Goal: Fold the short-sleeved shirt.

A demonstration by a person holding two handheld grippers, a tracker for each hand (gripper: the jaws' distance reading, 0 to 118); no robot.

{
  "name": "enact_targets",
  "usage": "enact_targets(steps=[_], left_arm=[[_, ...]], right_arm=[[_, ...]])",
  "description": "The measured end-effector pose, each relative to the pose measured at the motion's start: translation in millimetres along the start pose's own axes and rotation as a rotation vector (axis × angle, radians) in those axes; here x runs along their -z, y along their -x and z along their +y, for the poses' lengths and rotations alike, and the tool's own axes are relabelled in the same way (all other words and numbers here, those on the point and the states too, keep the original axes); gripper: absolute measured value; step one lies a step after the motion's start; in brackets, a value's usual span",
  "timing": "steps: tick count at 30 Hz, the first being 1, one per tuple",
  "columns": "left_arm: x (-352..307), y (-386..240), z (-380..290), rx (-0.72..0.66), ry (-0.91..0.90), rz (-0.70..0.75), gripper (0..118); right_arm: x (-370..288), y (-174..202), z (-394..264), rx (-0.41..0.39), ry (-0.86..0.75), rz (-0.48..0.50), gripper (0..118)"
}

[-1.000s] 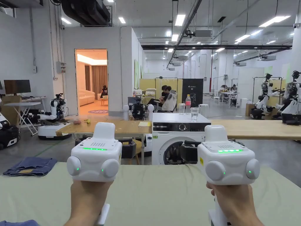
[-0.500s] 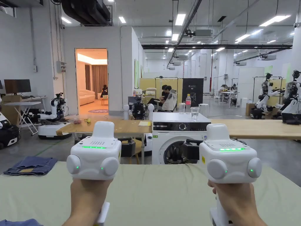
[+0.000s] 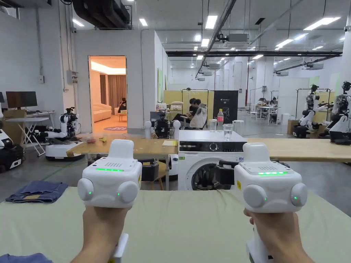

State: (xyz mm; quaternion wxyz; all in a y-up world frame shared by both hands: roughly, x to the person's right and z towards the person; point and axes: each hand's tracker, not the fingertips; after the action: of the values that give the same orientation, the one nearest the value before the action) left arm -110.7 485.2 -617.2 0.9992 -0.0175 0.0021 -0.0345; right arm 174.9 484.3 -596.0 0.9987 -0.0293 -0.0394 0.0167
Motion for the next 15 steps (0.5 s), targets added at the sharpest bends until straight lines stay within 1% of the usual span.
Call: enact_targets(steps=[6,8,13,15], left_arm=[[-0.7,2.8,-0.1,-0.031,-0.003,-0.013,118],[-0.6,2.5,-1.1,-0.031,-0.001,-0.011,118],[1.7,1.8,-7.5,-0.022,0.021,-0.007,118],[2.9,2.6,-12.0,-0.023,0.02,-0.01,118]], right_arm=[[1.3,0.7,-2.4,-0.007,0.001,-0.007,118],[2.1,1.1,-4.4,-0.004,-0.003,0.008,118],[2.2,6.7,-9.6,-0.029,-0.002,0.013,118],[1.3,5.8,-11.9,-0.009,0.0,0.025,118]])
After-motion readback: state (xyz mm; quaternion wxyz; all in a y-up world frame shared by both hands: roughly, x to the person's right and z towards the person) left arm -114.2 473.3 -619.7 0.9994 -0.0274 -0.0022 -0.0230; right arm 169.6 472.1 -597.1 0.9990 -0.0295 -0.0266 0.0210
